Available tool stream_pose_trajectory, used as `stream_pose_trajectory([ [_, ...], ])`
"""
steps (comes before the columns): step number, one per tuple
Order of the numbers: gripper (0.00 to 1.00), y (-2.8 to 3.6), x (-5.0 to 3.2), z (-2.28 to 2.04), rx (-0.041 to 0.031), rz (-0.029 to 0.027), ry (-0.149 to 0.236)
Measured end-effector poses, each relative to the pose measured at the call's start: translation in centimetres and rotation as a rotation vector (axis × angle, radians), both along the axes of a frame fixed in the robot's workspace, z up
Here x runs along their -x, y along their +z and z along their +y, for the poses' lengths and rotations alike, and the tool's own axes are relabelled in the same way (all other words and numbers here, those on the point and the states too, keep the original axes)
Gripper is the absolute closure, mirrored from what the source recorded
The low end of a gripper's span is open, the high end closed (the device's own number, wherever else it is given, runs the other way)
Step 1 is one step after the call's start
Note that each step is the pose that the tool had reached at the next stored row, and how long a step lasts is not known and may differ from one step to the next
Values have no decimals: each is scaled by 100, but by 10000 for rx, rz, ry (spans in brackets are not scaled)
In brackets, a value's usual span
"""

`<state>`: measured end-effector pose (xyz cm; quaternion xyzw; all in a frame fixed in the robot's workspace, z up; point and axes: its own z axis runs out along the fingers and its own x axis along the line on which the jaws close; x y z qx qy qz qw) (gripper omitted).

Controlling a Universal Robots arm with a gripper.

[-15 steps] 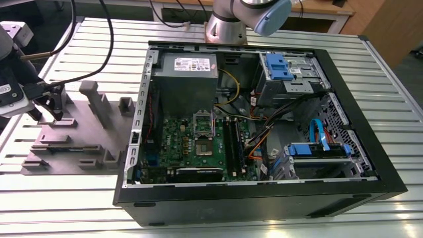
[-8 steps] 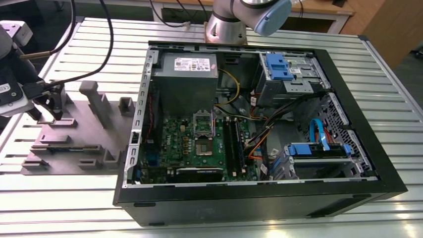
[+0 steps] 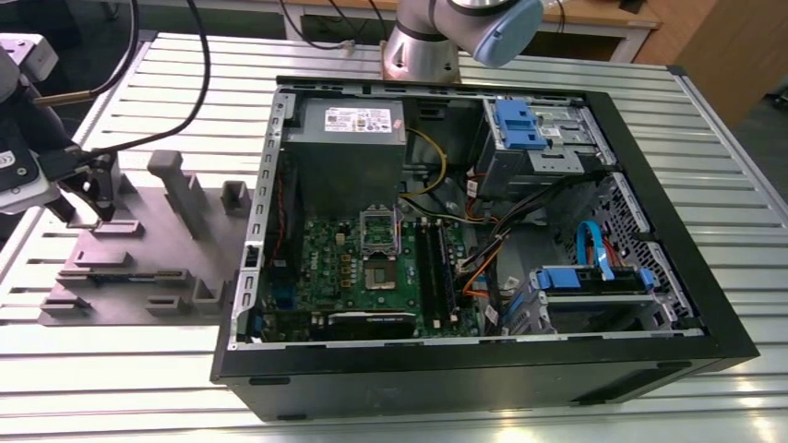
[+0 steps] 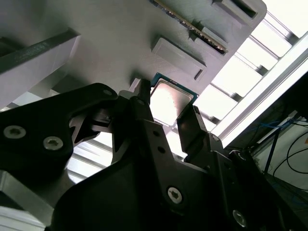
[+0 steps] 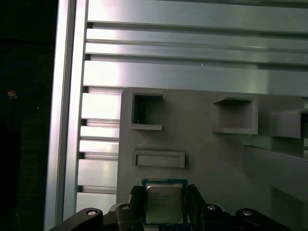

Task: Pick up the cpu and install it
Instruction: 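Pick up the cpu and move it towards the insertion slot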

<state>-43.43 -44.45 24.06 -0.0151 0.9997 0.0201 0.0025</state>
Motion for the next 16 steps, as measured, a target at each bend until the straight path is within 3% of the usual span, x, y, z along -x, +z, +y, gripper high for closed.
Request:
stream_pose_trajectory([
  [16, 53, 69, 0, 0, 0, 4, 0],
])
